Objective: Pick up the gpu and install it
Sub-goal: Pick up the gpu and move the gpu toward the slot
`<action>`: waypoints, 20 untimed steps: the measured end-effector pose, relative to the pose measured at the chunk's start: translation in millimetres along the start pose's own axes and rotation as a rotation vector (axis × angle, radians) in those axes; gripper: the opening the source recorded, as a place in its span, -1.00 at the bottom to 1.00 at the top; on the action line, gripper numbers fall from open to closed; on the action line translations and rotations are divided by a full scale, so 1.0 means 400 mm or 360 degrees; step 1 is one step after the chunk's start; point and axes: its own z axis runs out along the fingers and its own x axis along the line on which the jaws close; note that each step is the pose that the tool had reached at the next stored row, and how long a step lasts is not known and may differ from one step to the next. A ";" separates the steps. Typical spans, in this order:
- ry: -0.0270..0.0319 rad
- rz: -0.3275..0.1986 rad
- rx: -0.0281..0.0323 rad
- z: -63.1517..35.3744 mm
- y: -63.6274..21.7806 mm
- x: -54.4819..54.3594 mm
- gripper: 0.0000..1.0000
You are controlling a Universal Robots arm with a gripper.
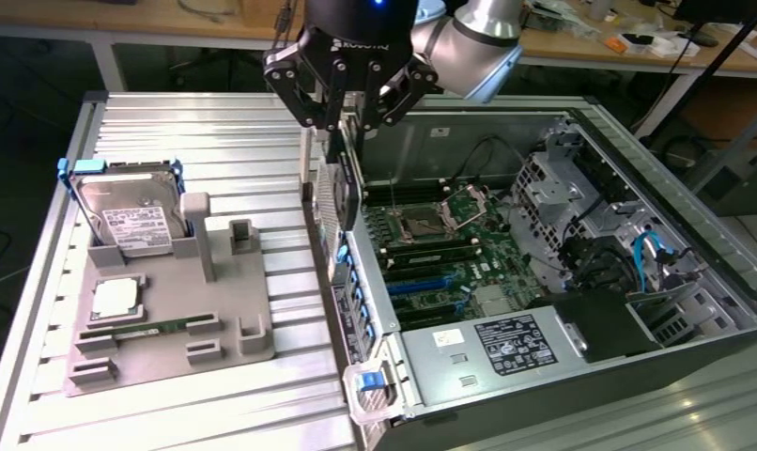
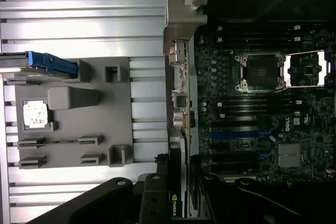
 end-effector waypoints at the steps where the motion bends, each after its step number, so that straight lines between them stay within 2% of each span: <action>1: 0.00000 0.0000 0.00000 0.000 0.000 -0.002 -0.47; 20: -0.00001 0.0000 -0.00001 0.003 0.002 -0.088 -0.47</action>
